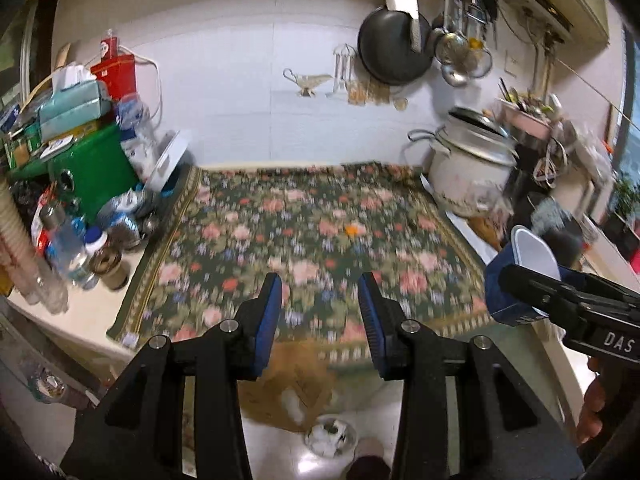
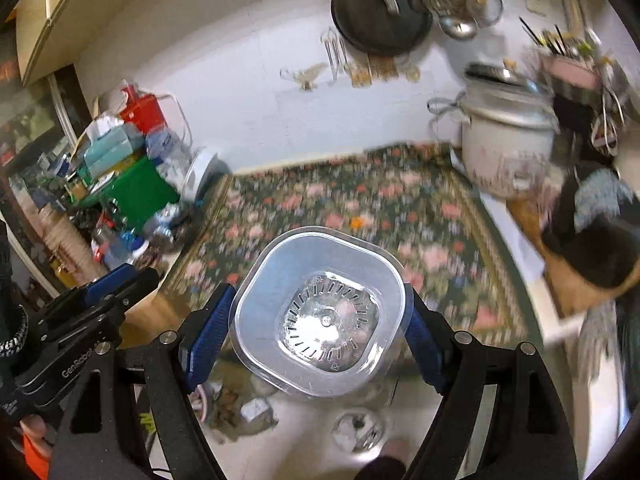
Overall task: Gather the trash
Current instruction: 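Carry box and container down to the floor bin and open both tools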
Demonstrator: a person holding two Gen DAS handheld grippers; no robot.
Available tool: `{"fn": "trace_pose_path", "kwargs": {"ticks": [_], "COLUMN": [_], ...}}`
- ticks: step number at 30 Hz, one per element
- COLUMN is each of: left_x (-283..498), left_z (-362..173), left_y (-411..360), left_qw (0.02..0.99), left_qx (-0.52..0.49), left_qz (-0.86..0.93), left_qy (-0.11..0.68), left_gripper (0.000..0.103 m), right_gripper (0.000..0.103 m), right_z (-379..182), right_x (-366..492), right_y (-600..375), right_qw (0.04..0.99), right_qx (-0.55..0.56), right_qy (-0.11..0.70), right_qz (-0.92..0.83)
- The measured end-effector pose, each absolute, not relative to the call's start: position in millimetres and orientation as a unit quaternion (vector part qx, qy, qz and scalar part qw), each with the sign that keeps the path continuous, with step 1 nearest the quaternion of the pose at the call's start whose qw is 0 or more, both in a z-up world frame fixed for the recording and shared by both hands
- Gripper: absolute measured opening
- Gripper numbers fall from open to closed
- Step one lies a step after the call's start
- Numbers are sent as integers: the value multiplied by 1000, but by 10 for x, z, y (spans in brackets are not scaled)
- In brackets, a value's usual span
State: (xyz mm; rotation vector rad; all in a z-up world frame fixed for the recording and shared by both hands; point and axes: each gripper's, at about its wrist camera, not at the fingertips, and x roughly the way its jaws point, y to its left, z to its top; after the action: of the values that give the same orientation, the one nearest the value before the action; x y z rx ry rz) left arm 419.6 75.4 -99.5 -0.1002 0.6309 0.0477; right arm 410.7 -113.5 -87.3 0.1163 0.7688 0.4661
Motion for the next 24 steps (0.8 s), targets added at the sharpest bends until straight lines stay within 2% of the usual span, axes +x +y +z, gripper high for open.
{"fn": "trace_pose_path", "kwargs": {"ticks": [1, 4, 16, 18, 24], "left_x": [4118, 3951, 3725, 3725, 3798], "left_z": [-1029, -1172, -1937, -2098, -2681], "left_y": [765, 780, 891, 941, 944], "left_qw": [948, 938, 898, 890, 875], "left_qx": [-49, -47, -64, -72, -84], "left_qz": [20, 2, 4, 10, 27], "left_qy": [314, 343, 435, 450, 476], "left_gripper": [37, 19, 19, 22, 43], "right_gripper": [78, 78, 78, 78, 78], "right_z": [-912, -1033, -1620, -1746, -2391], "right_x": [4031, 3831, 3483, 3509, 3656], "right_y": [-1125, -1104, -1186, -1195, -1122], "right_qw": [897, 890, 867, 861, 837], "right_qx": [61, 71, 55, 51, 35], "right_qy": [376, 397, 469, 481, 520], "right_qz": [224, 214, 162, 159, 167]}}
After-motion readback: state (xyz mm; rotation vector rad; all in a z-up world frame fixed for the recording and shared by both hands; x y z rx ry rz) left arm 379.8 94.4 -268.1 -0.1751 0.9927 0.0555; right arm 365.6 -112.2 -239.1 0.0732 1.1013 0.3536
